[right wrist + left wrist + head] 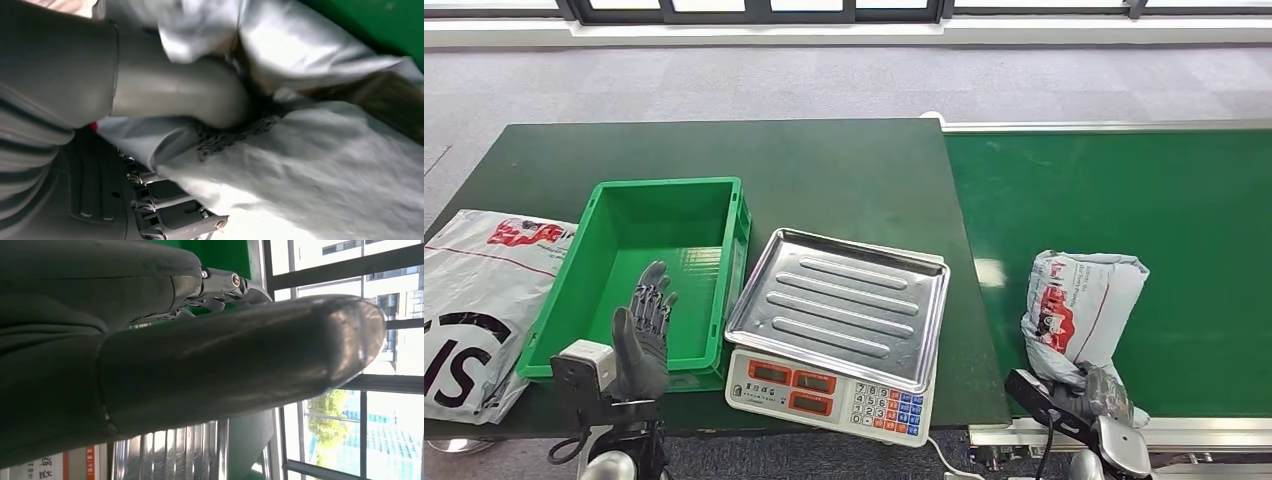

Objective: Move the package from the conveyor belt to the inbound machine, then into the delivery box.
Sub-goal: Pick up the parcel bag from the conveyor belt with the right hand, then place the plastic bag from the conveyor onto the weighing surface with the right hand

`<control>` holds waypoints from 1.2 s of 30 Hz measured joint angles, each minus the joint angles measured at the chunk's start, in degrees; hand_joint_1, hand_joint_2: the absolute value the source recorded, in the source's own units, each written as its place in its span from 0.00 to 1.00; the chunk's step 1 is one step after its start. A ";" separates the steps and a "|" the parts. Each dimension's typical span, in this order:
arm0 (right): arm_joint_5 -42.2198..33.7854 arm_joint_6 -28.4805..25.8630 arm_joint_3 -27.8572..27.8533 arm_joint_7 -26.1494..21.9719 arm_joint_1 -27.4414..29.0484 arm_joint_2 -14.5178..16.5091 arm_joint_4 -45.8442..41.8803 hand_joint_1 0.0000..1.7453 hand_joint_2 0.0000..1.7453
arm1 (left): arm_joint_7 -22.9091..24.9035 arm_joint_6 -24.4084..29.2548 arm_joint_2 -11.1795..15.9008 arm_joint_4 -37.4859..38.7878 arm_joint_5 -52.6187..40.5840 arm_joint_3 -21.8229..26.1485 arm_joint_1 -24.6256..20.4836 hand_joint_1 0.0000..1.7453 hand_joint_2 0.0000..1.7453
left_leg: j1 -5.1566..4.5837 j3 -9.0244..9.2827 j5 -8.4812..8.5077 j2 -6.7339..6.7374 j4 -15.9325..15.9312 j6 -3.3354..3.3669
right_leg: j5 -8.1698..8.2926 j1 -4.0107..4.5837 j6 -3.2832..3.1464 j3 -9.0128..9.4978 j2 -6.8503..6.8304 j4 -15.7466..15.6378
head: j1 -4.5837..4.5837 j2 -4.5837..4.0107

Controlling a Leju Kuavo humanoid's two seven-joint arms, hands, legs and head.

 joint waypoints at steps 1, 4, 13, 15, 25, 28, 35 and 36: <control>-0.30 -0.58 0.08 -0.35 0.10 0.01 0.00 1.00 1.00 | 0.05 0.00 -0.01 -0.12 -0.04 0.01 0.02 0.00 0.00 | 0.00 0.00 -0.01 0.01 0.00 -0.02 | 0.00 0.01 -0.01 -0.01 0.01 0.00 | 0.00 0.00; -1.46 -3.48 0.14 -1.84 0.62 0.11 -0.10 1.00 1.00 | 0.11 0.00 -0.05 -0.45 -0.19 0.08 0.15 0.00 0.00 | 0.01 -0.06 -0.06 0.01 -0.02 -0.12 | -0.04 0.03 -0.07 -0.02 0.03 0.02 | 0.00 0.00; -17.42 -26.85 0.36 -13.48 4.81 6.55 -19.75 1.00 1.00 | -1.07 0.54 -0.78 -2.93 -0.77 0.77 2.57 0.00 0.00 | 0.11 -0.10 -0.04 -0.38 -0.20 -0.49 | -0.29 0.24 -0.45 -0.19 -0.31 0.10 | -0.02 0.00; -24.85 -31.01 0.35 -19.57 6.02 7.92 -24.57 1.00 1.00 | -1.50 1.14 -0.85 -3.07 -0.77 0.89 2.85 0.00 0.00 | 0.12 -0.12 -0.07 -0.37 -0.21 -0.48 | -0.32 0.20 -0.46 -0.20 -0.33 0.11 | -0.02 0.00; -42.68 -38.23 0.39 -35.00 8.25 14.41 -38.83 1.00 1.00 | -3.16 3.56 -0.88 -2.19 0.11 0.86 2.85 0.00 0.00 | 0.06 -0.11 -0.12 -0.28 -0.20 -0.38 | -0.34 0.04 -0.37 -0.18 -0.30 0.11 | -0.02 0.01; -44.97 -39.55 0.56 -37.61 8.59 15.70 -41.31 1.00 1.00 | -3.38 3.74 -0.87 -1.80 0.40 0.63 2.78 0.00 0.00 | 0.04 -0.09 -0.11 -0.28 -0.19 -0.36 | -0.32 0.01 -0.35 -0.17 -0.30 0.11 | -0.02 0.00; -45.74 -39.10 2.03 -37.97 9.19 17.13 -45.50 1.00 1.00 | -3.47 3.44 -0.83 -0.75 0.38 -0.21 2.49 0.00 0.00 | 0.04 -0.08 -0.10 -0.26 -0.19 -0.35 | -0.32 0.01 -0.35 -0.18 -0.29 0.11 | -0.01 0.00; -45.40 -38.12 2.33 -37.47 9.15 17.17 -45.64 1.00 1.00 | -3.45 3.25 -0.82 -0.62 0.37 -0.28 2.45 0.00 0.00 | 0.04 -0.09 -0.10 -0.26 -0.20 -0.35 | -0.32 0.01 -0.35 -0.18 -0.29 0.11 | -0.01 0.00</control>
